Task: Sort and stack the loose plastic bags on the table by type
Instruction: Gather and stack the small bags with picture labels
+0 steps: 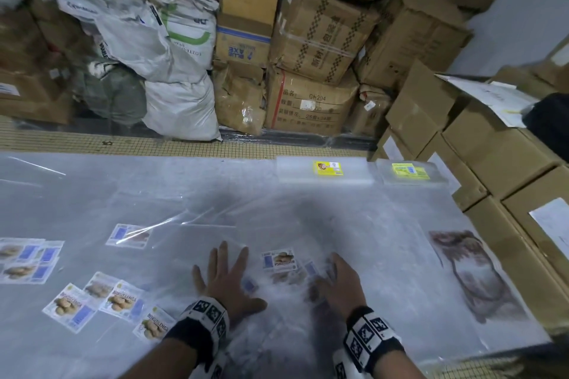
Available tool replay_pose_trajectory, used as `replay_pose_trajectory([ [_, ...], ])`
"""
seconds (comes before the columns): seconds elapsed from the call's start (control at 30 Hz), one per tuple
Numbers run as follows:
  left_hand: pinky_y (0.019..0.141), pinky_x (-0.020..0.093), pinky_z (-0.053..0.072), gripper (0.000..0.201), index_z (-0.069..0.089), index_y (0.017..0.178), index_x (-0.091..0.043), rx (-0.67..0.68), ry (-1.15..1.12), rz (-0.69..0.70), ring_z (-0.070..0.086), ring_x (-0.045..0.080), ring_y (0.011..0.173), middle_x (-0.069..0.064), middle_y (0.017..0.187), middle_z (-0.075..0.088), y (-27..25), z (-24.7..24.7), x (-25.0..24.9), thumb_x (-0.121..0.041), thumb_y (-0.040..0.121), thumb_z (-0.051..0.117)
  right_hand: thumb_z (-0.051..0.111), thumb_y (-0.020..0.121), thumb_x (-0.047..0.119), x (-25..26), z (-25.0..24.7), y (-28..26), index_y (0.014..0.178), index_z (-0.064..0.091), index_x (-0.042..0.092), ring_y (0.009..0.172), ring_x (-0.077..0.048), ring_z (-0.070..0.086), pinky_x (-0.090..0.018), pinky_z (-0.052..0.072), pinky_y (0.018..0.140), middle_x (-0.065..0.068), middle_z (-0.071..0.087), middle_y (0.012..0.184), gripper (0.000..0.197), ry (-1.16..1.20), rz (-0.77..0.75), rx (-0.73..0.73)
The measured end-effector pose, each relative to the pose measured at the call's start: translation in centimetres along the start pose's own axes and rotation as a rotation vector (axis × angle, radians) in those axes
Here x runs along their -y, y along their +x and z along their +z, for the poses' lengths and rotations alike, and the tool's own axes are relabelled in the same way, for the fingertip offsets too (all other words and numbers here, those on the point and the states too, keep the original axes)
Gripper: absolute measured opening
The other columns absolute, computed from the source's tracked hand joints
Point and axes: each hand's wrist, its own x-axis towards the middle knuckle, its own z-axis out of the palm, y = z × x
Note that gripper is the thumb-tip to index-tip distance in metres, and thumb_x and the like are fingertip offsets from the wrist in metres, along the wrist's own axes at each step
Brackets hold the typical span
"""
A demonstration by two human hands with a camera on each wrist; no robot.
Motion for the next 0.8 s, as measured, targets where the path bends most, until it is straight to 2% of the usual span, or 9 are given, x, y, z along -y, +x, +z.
replay_pose_trajectory([
  [0.1, 0.113, 0.061, -0.014, 0.128, -0.015, 0.150, -0.044, 0.016, 0.014, -0.020, -0.028, 0.025, 0.145, 0.001, 0.155, -0.037, 0.3, -0.8, 1.0, -0.080, 0.057, 0.065, 0.068, 0.075, 0.023, 0.5, 0.0, 0.0, 0.077, 0.038, 0.024, 0.058, -0.005, 0.035, -0.016, 0.032, 0.053, 0.012, 0.041, 0.070, 0.029, -0.029, 0.025, 0.006],
  [0.23, 0.110, 0.066, -0.015, 0.129, -0.012, 0.151, -0.044, -0.021, 0.069, -0.037, -0.027, 0.024, 0.146, 0.002, 0.157, -0.033, -0.2, -2.3, 2.6, -0.075, 0.055, 0.069, 0.066, 0.080, 0.016, 1.5, -0.5, 0.1, 0.108, 0.047, 0.029, 0.087, -0.009, 0.050, -0.020, 0.041, 0.072, 0.012, 0.050, 0.093, 0.036, -0.023, 0.021, 0.094],
  [0.33, 0.109, 0.064, -0.017, 0.129, -0.014, 0.149, -0.047, -0.041, 0.042, -0.026, -0.029, 0.025, 0.144, 0.002, 0.157, -0.033, -1.2, -2.4, 2.3, -0.077, 0.054, 0.068, 0.062, 0.066, 0.026, 1.5, -0.4, 1.1, 0.084, 0.050, 0.025, 0.073, -0.014, 0.044, -0.028, 0.040, 0.063, 0.009, 0.046, 0.080, 0.022, -0.068, 0.072, 0.014],
  [0.4, 0.108, 0.065, -0.017, 0.132, -0.017, 0.148, -0.047, 0.041, 0.048, 0.007, -0.030, 0.024, 0.144, 0.000, 0.155, -0.036, -1.7, -1.6, 1.7, -0.080, 0.052, 0.067, 0.057, 0.061, 0.040, 1.0, 0.2, 2.3, 0.084, 0.045, 0.029, 0.077, -0.016, 0.041, -0.028, 0.039, 0.067, 0.008, 0.044, 0.086, 0.028, -0.102, 0.112, 0.027],
  [0.5, 0.107, 0.065, -0.019, 0.136, -0.024, 0.145, -0.048, 0.062, 0.102, 0.045, -0.035, 0.022, 0.141, 0.000, 0.150, -0.045, -1.9, -0.1, 1.0, -0.078, 0.052, 0.070, 0.062, 0.056, 0.038, 1.3, 1.2, 3.2, 0.076, 0.048, 0.019, 0.066, -0.026, 0.053, -0.038, 0.046, 0.055, -0.001, 0.051, 0.079, 0.031, -0.056, 0.114, 0.056],
  [0.57, 0.107, 0.065, -0.019, 0.137, -0.025, 0.145, -0.047, 0.078, 0.127, 0.074, -0.037, 0.019, 0.137, -0.001, 0.147, -0.047, -1.7, 0.0, 0.8, -0.073, 0.053, 0.074, 0.064, 0.058, 0.033, 2.4, 1.1, 3.1, 0.089, 0.055, 0.014, 0.068, -0.029, 0.061, -0.047, 0.054, 0.056, -0.006, 0.056, 0.086, 0.037, 0.006, 0.096, 0.076],
  [0.63, 0.107, 0.066, -0.018, 0.139, -0.024, 0.145, -0.046, 0.107, 0.135, 0.101, -0.037, 0.021, 0.138, -0.002, 0.145, -0.047, -1.5, -0.4, 0.6, -0.069, 0.053, 0.077, 0.067, 0.073, 0.024, 2.9, 1.0, 3.2, 0.107, 0.057, 0.017, 0.082, -0.020, 0.060, -0.040, 0.057, 0.069, -0.002, 0.059, 0.101, 0.036, 0.020, 0.085, 0.139],
  [0.7, 0.108, 0.066, -0.016, 0.140, -0.021, 0.147, -0.045, 0.119, 0.136, 0.126, -0.037, 0.018, 0.135, -0.003, 0.145, -0.045, -1.4, -0.8, 0.6, -0.069, 0.052, 0.078, 0.064, 0.082, 0.020, 3.0, 0.6, 3.7, 0.127, 0.052, 0.017, 0.104, -0.020, 0.058, -0.034, 0.052, 0.088, -0.002, 0.059, 0.119, 0.047, 0.023, 0.092, 0.159],
  [0.8, 0.108, 0.065, -0.015, 0.137, -0.016, 0.150, -0.043, 0.107, 0.134, 0.134, -0.035, 0.013, 0.131, -0.004, 0.147, -0.041, -1.5, -1.0, 0.4, -0.071, 0.052, 0.076, 0.060, 0.079, 0.013, 3.0, 0.2, 4.2, 0.130, 0.053, 0.013, 0.109, -0.021, 0.056, -0.031, 0.049, 0.089, -0.004, 0.059, 0.124, 0.051, 0.026, 0.087, 0.137],
])
